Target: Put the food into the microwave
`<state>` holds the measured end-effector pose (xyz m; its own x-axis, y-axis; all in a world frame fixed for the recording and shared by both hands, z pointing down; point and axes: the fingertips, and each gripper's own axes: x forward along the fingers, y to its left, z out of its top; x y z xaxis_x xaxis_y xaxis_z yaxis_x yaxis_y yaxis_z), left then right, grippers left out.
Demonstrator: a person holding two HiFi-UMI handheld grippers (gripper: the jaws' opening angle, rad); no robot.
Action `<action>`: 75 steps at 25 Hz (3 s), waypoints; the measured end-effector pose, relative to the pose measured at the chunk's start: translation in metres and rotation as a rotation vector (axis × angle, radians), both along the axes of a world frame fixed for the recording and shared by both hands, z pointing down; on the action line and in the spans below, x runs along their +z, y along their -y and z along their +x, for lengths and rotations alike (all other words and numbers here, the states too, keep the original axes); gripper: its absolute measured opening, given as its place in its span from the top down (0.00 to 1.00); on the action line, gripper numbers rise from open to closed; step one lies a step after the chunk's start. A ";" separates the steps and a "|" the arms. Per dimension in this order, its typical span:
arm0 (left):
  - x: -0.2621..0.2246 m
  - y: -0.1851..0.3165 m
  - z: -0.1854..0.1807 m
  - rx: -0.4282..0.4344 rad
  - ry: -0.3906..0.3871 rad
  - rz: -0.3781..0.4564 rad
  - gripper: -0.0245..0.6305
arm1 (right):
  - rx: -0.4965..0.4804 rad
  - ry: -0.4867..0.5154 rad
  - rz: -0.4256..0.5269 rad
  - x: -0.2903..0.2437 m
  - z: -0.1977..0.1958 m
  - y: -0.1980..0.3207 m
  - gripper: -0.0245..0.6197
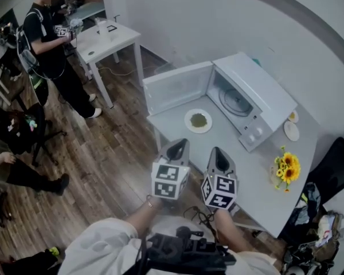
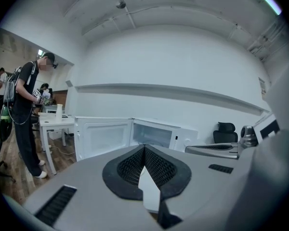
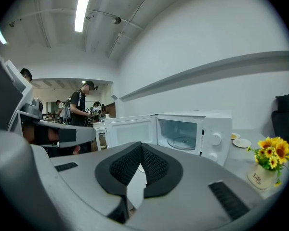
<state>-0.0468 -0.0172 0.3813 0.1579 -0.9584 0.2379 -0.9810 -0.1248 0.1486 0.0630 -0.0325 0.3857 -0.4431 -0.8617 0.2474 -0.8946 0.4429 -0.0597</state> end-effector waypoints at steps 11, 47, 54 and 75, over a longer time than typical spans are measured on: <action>-0.009 0.083 -0.027 0.036 -0.011 0.003 0.95 | 0.019 -0.001 0.006 -0.011 -0.031 0.078 0.93; 0.012 0.224 -0.046 0.146 -0.007 -0.052 0.95 | 0.083 0.041 -0.044 0.000 -0.064 0.215 0.93; 0.019 0.225 -0.038 0.156 -0.038 -0.054 0.95 | 0.049 0.053 -0.059 0.004 -0.062 0.221 0.93; 0.122 0.234 -0.026 0.144 -0.093 -0.239 0.78 | 0.073 0.025 -0.214 0.098 -0.039 0.235 0.83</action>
